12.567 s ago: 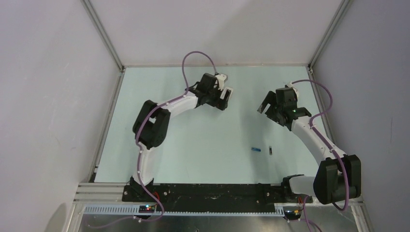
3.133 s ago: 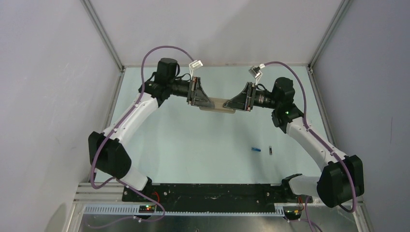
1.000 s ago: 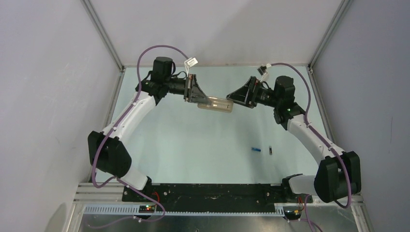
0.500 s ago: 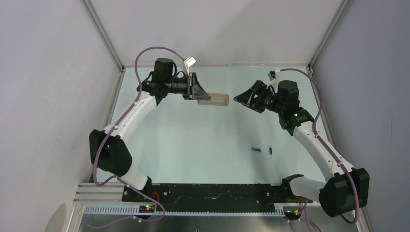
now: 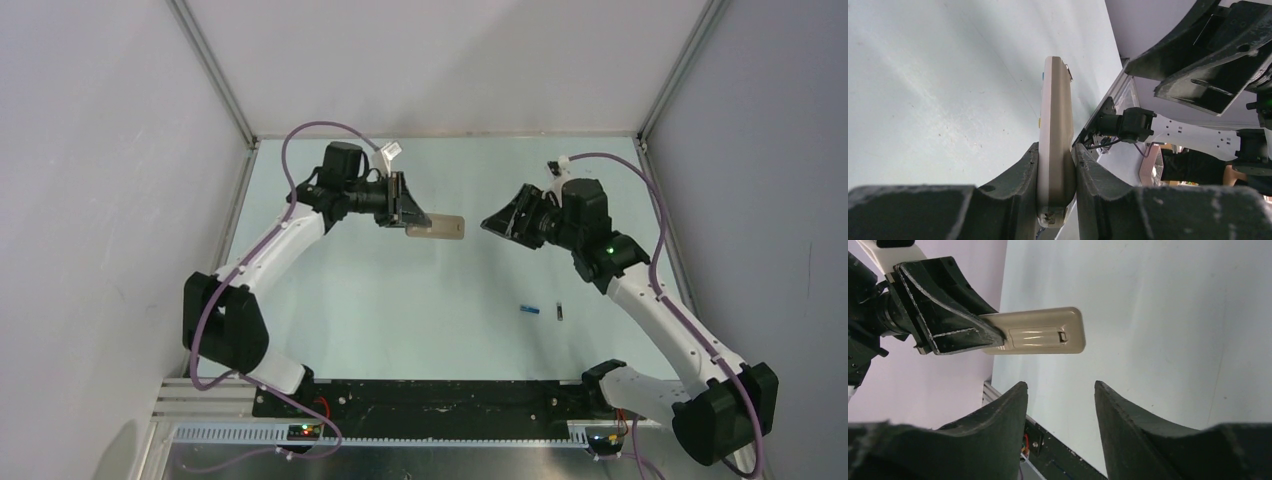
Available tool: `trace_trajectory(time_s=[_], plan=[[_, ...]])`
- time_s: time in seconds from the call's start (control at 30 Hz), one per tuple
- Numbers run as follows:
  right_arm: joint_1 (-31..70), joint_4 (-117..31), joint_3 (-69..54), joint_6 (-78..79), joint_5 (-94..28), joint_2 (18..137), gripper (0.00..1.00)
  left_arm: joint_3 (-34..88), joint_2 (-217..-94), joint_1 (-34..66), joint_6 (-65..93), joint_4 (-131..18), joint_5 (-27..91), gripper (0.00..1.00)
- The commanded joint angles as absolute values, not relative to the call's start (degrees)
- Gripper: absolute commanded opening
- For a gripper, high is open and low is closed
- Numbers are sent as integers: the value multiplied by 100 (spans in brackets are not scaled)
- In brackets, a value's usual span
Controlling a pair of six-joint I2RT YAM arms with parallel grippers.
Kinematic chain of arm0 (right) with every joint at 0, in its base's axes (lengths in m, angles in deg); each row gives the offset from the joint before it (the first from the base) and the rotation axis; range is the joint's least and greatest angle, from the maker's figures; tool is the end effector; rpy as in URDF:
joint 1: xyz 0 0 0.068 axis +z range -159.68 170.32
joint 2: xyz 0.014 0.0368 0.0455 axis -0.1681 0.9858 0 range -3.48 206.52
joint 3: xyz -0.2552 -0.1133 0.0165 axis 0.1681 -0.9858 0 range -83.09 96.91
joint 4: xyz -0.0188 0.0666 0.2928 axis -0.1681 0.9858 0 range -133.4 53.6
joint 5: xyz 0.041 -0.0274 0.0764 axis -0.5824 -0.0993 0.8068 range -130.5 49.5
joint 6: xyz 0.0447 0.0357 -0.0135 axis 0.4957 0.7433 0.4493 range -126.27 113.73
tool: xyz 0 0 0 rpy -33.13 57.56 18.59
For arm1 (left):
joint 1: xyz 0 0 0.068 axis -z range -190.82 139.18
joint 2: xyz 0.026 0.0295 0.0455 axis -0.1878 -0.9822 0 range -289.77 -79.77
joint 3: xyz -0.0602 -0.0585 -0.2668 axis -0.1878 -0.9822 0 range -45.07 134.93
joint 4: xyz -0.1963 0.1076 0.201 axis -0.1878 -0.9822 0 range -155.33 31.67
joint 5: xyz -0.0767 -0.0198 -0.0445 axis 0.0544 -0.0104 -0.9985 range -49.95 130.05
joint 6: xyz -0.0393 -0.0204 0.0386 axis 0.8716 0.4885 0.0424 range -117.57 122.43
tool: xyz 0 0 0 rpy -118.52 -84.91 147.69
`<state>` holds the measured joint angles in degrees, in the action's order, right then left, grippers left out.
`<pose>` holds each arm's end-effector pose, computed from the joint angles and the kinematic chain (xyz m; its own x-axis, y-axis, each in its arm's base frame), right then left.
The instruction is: Load the batteries into the remote control
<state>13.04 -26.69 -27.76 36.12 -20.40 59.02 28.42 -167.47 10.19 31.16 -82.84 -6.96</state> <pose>0.2628 0.1260 0.3316 -0.7157 0.3868 -0.5815 -0.2302 0.6555 0.7193 0.3455 -0.1661 0.3078 -0.8856 -0.0109 -0.4643 0.4010 0.4866 -0.7762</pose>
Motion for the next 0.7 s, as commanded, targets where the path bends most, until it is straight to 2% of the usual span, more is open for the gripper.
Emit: trace_trajectory(time_s=[0.0, 0.1, 0.2, 0.37, 0.67], plan=[[1678, -2544, -2580, 3718, -2254, 5860, 49, 2590, -16162, 1123, 3337, -8092, -577, 0], [1969, -2529, -2543, 3792, -2415, 5992, 44, 2393, -15963, 1169, 3343, -8067, -652, 0], [2385, -2510, -2535, 3950, -2713, 6048, 52, 2131, -15698, 1205, 3350, -8065, -759, 0], [2829, -2444, -2534, 4172, -3136, 6134, 53, 1786, -15267, 1285, 3352, -8054, -872, 0], [3344, -2251, -2543, 4280, -3579, 6072, 42, 1297, -14806, 1429, 3204, -8038, -858, 0]])
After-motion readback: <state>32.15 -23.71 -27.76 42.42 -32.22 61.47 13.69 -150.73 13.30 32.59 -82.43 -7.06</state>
